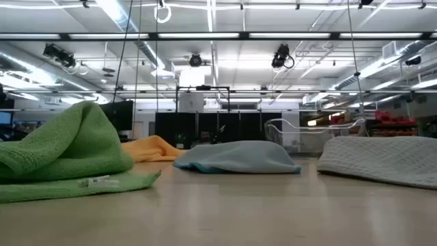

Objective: Fold microfiber towels
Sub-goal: Fold the blue microfiber cloth

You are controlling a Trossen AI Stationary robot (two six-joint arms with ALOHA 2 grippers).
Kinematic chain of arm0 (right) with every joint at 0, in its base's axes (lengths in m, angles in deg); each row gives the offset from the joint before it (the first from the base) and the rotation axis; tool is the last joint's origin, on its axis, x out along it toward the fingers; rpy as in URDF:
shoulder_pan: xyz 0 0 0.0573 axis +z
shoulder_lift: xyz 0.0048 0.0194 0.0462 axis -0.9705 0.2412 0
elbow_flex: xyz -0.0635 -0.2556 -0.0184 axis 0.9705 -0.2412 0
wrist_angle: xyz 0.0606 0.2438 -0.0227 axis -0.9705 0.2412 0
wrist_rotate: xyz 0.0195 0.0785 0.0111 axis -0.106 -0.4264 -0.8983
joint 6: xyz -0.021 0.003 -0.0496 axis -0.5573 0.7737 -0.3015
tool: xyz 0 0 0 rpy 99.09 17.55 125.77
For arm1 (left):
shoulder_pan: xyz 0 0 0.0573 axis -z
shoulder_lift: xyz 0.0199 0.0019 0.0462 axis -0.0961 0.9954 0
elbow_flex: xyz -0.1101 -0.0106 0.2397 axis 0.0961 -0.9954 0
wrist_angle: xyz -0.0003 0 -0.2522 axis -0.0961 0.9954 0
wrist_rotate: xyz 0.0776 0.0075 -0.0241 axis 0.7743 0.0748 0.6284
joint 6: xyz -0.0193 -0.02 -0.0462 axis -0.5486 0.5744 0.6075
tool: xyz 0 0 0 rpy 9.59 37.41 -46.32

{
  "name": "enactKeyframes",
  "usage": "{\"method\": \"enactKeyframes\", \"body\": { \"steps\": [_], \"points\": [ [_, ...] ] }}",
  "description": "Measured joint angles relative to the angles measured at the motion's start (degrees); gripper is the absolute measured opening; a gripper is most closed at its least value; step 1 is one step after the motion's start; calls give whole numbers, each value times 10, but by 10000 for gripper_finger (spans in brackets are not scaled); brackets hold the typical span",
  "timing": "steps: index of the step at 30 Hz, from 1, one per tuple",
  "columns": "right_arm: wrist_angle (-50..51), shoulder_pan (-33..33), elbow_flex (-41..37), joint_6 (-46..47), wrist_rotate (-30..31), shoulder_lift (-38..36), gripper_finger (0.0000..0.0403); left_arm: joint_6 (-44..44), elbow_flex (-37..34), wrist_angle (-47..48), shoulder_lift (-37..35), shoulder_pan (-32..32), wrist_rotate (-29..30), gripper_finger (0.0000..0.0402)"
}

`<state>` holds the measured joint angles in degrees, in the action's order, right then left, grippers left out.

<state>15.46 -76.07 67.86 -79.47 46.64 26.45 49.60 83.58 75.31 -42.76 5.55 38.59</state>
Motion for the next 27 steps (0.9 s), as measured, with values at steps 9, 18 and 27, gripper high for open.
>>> {"method": "enactKeyframes", "body": {
  "steps": [9, 18, 27],
  "points": [
    [0, 0, 0, 0, 0, 0, 34, 0, 0, 0, 0, 0, 0, 82],
    [0, 0, 0, 0, 0, 0, 34, 0, 0, 0, 0, 0, 0, 89],
    [0, 0, 0, 0, 0, 0, 34, 0, 0, 0, 0, 0, 0, 81]
  ]
}}
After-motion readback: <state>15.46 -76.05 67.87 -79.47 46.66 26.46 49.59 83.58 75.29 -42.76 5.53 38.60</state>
